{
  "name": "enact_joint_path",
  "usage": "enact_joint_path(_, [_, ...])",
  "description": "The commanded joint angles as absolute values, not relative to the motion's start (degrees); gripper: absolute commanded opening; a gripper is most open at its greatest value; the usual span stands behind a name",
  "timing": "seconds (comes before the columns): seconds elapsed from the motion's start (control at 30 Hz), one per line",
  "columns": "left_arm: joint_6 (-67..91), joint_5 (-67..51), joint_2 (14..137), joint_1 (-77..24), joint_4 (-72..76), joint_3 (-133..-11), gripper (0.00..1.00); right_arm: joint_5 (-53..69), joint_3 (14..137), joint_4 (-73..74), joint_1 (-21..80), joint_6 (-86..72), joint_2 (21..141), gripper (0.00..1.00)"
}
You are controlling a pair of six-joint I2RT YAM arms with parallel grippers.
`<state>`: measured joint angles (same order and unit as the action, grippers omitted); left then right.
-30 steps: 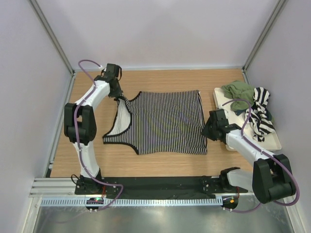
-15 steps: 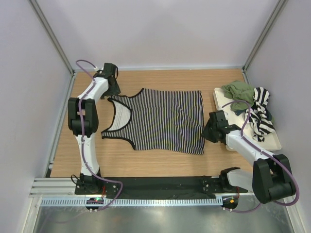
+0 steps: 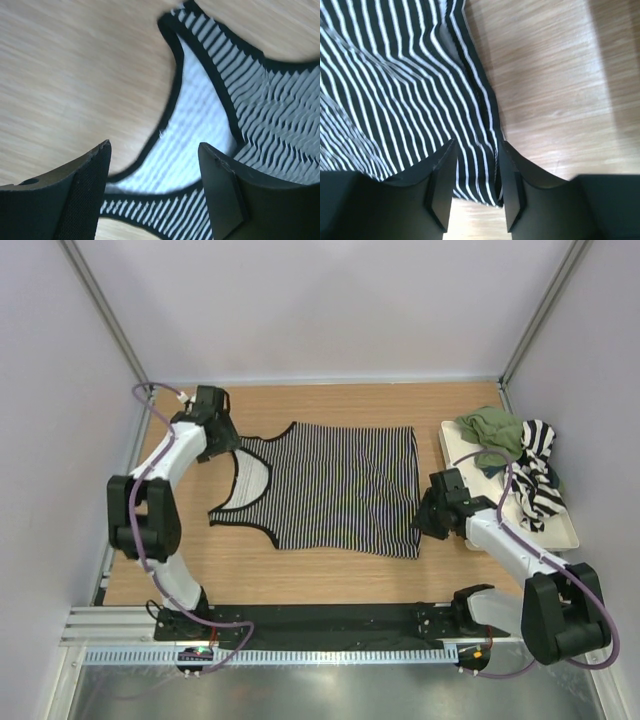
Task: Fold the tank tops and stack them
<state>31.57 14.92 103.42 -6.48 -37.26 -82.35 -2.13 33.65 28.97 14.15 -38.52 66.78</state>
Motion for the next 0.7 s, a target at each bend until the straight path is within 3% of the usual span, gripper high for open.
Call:
enact_joint_path(0.0, [36.1, 10.4, 91.5, -8.1, -30.3, -70.4, 0.72, -0.8, 35.9, 32.8, 14.9, -39.1, 62.8, 0.46])
enact_joint_path(0.1, [38.7, 10.7, 82.9, -9.3, -27.4, -62.1, 0.89, 1.2, 36.2, 36.1, 15.6, -38.9, 60.7, 0.53])
enact_joint_path(0.17, [39.7, 8.9, 79.4, -9.8, -26.5, -58.8, 0.94, 1.3, 36.4, 37.7, 16.8, -39.0, 59.7, 0.54])
enact_joint_path(0.37, [41.7, 1.8, 72.9, -14.1, -25.5, -50.8, 0.85, 0.3, 34.4, 41.0, 22.1, -43.8, 56.4, 0.45])
enact_joint_path(0.67, [44.5, 1.0, 70.0, -22.6, -24.6, -42.0, 0.82, -2.8, 28.2, 38.9, 24.4, -48.3, 55.0, 0.39])
